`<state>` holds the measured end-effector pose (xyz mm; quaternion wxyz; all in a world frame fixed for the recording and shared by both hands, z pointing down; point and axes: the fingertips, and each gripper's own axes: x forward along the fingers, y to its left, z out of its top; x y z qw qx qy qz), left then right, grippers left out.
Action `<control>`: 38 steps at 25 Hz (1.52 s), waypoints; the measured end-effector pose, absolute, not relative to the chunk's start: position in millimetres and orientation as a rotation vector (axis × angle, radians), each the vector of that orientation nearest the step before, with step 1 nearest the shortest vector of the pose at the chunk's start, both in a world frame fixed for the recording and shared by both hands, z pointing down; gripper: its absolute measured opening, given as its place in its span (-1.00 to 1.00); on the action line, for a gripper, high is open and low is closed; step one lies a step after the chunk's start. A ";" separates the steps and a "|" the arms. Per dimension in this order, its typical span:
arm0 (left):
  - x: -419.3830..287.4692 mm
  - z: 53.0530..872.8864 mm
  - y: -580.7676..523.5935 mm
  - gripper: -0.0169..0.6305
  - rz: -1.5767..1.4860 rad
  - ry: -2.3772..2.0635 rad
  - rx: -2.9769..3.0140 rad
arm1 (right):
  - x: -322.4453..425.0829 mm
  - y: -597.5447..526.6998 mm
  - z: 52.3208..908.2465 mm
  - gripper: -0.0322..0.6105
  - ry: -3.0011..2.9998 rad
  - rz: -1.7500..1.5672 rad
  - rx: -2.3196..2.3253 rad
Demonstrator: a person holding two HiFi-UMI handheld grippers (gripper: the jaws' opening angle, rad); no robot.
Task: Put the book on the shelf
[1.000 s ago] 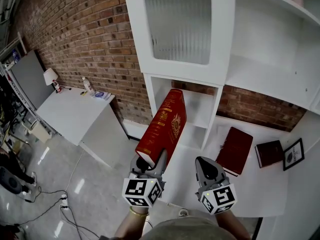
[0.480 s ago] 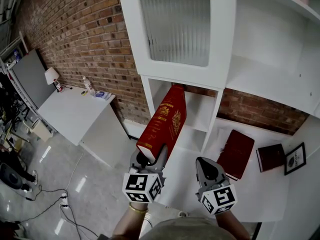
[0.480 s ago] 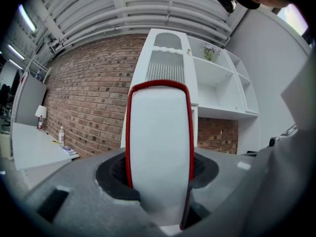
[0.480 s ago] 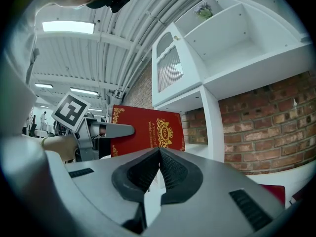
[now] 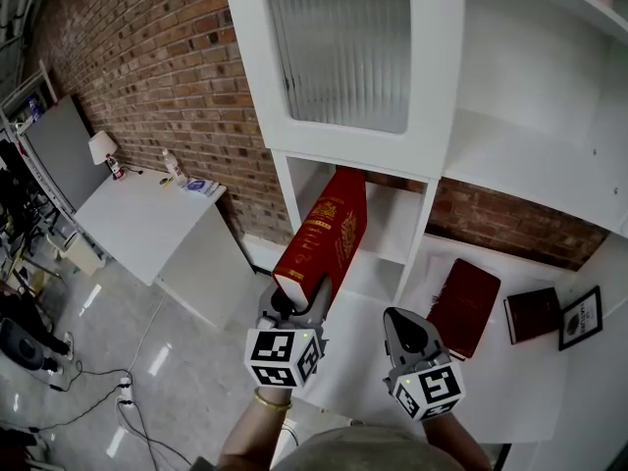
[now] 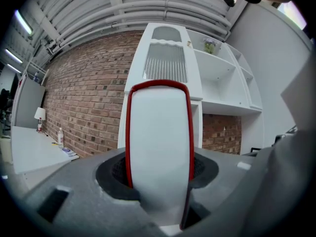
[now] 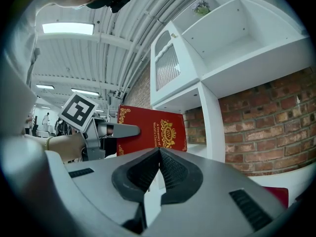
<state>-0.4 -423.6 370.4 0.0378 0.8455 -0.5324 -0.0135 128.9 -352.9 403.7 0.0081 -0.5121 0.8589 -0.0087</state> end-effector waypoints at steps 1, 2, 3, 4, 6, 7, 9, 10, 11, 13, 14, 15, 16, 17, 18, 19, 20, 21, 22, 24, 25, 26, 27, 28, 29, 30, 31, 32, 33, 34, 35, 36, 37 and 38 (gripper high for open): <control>0.5 370.3 -425.8 -0.23 -0.039 -1.634 2.594 | 129.5 -354.3 403.7 -0.88 2.685 -0.028 -1.599; 1.4 370.2 -428.0 -0.23 -0.036 -1.635 2.595 | 130.2 -355.6 403.6 -0.88 2.685 -0.029 -1.599; 2.5 370.1 -430.2 -0.23 -0.034 -1.636 2.596 | 130.9 -356.7 403.6 -0.88 2.685 -0.029 -1.598; 3.5 370.0 -432.4 -0.23 -0.031 -1.636 2.598 | 131.7 -357.6 403.8 -0.88 2.685 -0.029 -1.598; 5.7 370.0 -436.6 -0.23 -0.025 -1.638 2.600 | 133.1 -358.7 404.3 -0.88 2.685 -0.033 -1.597; 7.0 370.1 -438.8 -0.23 -0.022 -1.639 2.601 | 133.8 -359.1 404.6 -0.88 2.684 -0.036 -1.596; 10.0 370.4 -443.3 -0.23 -0.018 -1.642 2.604 | 135.9 -360.4 405.3 -0.88 2.681 -0.038 -1.594; 11.6 370.7 -445.7 -0.23 -0.018 -1.644 2.604 | 137.2 -361.4 405.7 -0.88 2.681 -0.035 -1.596; 12.9 371.2 -448.1 -0.23 -0.018 -1.646 2.604 | 138.4 -362.6 406.0 -0.88 2.682 -0.031 -1.597; 14.9 372.0 -452.8 -0.23 -0.021 -1.647 2.602 | 139.8 -364.6 405.8 -0.88 2.687 -0.025 -1.597; 15.7 372.3 -454.9 -0.23 -0.022 -1.647 2.601 | 140.2 -365.3 405.3 -0.88 2.690 -0.025 -1.596; 16.6 372.4 -456.9 -0.23 -0.022 -1.647 2.600 | 140.8 -365.7 405.0 -0.88 2.690 -0.028 -1.597; 17.5 372.4 -458.6 -0.23 -0.021 -1.646 2.600 | 141.5 -366.0 405.0 -0.88 2.685 -0.034 -1.598; 18.4 372.3 -460.1 -0.23 -0.021 -1.646 2.600 | 142.4 -366.2 405.3 -0.88 2.678 -0.040 -1.601; 19.2 372.1 -461.5 -0.23 -0.022 -1.646 2.600 | 143.2 -366.3 405.6 -0.88 2.674 -0.046 -1.603; 19.9 372.0 -463.0 -0.23 -0.023 -1.646 2.599 | 143.9 -366.5 405.8 -0.88 2.671 -0.049 -1.606; 20.6 372.1 -464.7 -0.23 -0.023 -1.647 2.598 | 144.7 -366.9 406.0 -0.88 2.671 -0.047 -1.607; 21.3 372.1 -466.6 -0.23 -0.023 -1.647 2.597 | 145.3 -367.4 406.4 -0.88 2.675 -0.040 -1.607; 22.2 372.1 -468.6 -0.23 -0.021 -1.647 2.597 | 146.0 -368.0 406.8 -0.88 2.678 -0.034 -1.607; 24.4 371.6 -472.1 -0.23 -0.015 -1.647 2.601 | 146.6 -368.8 406.8 -0.88 2.683 -0.030 -1.606; 25.4 371.3 -473.7 -0.23 -0.012 -1.647 2.603 | 146.6 -369.1 406.4 -0.88 2.685 -0.029 -1.606; 26.5 371.1 -475.3 -0.23 -0.008 -1.647 2.606 | 146.6 -369.3 405.9 -0.88 2.686 -0.027 -1.605; 27.6 370.8 -477.0 -0.23 -0.005 -1.646 2.609 | 146.6 -369.7 405.4 -0.88 2.687 -0.025 -1.604; 28.7 370.6 -478.9 -0.23 -0.002 -1.645 2.611 | 146.8 -370.1 405.0 -0.88 2.686 -0.024 -1.605; 29.8 370.4 -481.0 -0.23 0.002 -1.644 2.613 | 147.2 -370.7 404.5 -0.88 2.681 -0.026 -1.607; 31.0 370.2 -483.1 -0.23 0.005 -1.642 2.615 | 147.8 -371.2 404.1 -0.88 2.675 -0.031 -1.610; 32.1 369.9 -485.1 -0.23 0.006 -1.641 2.617 | 148.4 -371.6 403.8 -0.88 2.670 -0.033 -1.613; 33.3 369.8 -487.2 -0.23 0.006 -1.639 2.617 | 149.1 -372.0 403.6 -0.88 2.671 -0.031 -1.614; 34.5 369.7 -489.3 -0.23 0.005 -1.636 2.618 | 149.7 -372.4 403.6 -0.88 2.675 -0.027 -1.616; 35.5 369.7 -491.3 -0.23 0.003 -1.633 2.617 | 150.4 -372.6 403.7 -0.88 2.677 -0.025 -1.618; 36.6 369.8 -493.2 -0.23 0.001 -1.631 2.616 | 151.1 -372.7 403.9 -0.88 2.677 -0.024 -1.620; 37.6 369.9 -495.1 -0.23 -0.002 -1.628 2.615 | 151.9 -372.7 404.2 -0.88 2.675 -0.023 -1.622; 38.6 370.1 -497.1 -0.23 -0.004 -1.626 2.613 | 152.7 -372.7 404.4 -0.88 2.672 -0.024 -1.626; 39.6 370.3 -499.3 -0.23 -0.004 -1.624 2.612 | 153.4 -372.7 404.5 -0.88 2.670 -0.024 -1.629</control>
